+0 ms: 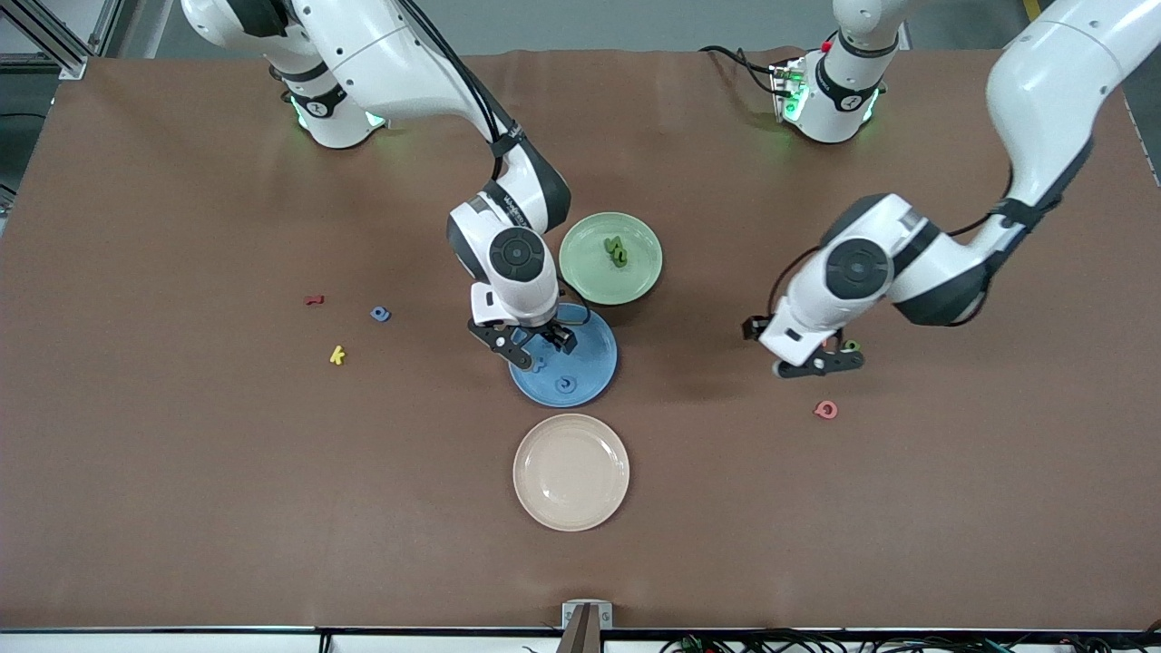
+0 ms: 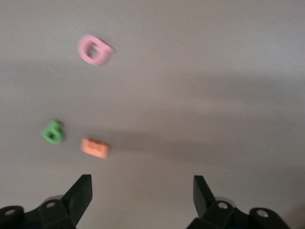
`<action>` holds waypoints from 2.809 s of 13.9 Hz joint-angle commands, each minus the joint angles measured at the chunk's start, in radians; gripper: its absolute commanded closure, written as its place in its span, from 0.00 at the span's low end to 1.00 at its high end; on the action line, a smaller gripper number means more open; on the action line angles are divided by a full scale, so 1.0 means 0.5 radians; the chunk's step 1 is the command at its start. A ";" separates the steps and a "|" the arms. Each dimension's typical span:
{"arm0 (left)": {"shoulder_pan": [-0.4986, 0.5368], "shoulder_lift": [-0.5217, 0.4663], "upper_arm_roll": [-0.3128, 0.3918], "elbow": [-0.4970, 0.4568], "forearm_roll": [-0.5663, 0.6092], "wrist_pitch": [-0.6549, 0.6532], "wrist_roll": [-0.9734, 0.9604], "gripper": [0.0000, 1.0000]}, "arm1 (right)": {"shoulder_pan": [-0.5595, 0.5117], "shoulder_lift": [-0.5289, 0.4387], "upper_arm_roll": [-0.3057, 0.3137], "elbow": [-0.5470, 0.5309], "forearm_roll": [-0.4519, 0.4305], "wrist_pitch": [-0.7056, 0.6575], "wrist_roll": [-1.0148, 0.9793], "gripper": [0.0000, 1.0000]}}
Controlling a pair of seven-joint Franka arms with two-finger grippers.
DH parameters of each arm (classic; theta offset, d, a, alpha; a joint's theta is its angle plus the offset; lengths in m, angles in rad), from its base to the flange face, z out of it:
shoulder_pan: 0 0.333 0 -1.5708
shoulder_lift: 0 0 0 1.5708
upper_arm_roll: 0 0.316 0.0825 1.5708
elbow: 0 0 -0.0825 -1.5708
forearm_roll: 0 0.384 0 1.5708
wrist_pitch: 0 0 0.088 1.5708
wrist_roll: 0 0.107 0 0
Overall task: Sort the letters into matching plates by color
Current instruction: 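Release both letters onto the plates and return both grippers to letters, then grasp the green b with the left gripper while the right grasps blue e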
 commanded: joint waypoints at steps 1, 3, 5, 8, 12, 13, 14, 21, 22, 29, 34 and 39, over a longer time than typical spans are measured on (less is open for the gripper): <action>0.164 -0.065 -0.021 -0.046 0.045 0.001 0.247 0.08 | -0.072 -0.122 0.007 -0.148 -0.071 -0.035 -0.138 0.00; 0.299 -0.047 -0.012 -0.083 0.152 0.038 0.452 0.09 | -0.125 -0.266 0.007 -0.314 -0.083 -0.029 -0.260 0.00; 0.419 -0.032 -0.012 -0.156 0.204 0.166 0.737 0.10 | -0.201 -0.435 0.007 -0.510 -0.086 -0.020 -0.435 0.00; 0.517 -0.032 -0.009 -0.270 0.207 0.292 1.152 0.13 | -0.293 -0.650 0.007 -0.792 -0.089 0.047 -0.641 0.00; 0.536 -0.032 0.025 -0.332 0.214 0.400 1.594 0.17 | -0.538 -0.843 0.007 -1.222 -0.096 0.379 -1.082 0.00; 0.536 -0.032 0.043 -0.338 0.214 0.424 1.710 0.21 | -0.606 -0.862 0.010 -1.299 -0.096 0.446 -1.214 0.00; 0.536 -0.035 0.046 -0.338 0.214 0.428 1.778 0.23 | -0.661 -0.871 0.007 -1.357 -0.096 0.511 -1.322 0.00; 0.545 -0.025 0.184 -0.384 0.223 0.504 1.886 0.36 | -0.935 -0.847 0.010 -1.563 -0.096 0.843 -1.777 0.00; 0.545 -0.025 0.184 -0.387 0.223 0.504 1.856 0.37 | -0.932 -0.847 0.013 -1.566 -0.096 0.843 -1.777 0.00; 0.545 -0.016 0.190 -0.417 0.253 0.523 1.644 0.47 | -0.855 -0.810 0.020 -1.576 -0.093 0.849 -1.755 0.00; 0.530 0.017 0.212 -0.430 0.293 0.584 1.561 0.47 | -0.800 -0.788 0.023 -1.600 -0.086 0.870 -1.706 0.00; 0.527 0.021 0.224 -0.485 0.373 0.627 1.543 0.49 | -0.775 -0.712 0.020 -1.622 -0.083 0.971 -1.679 0.05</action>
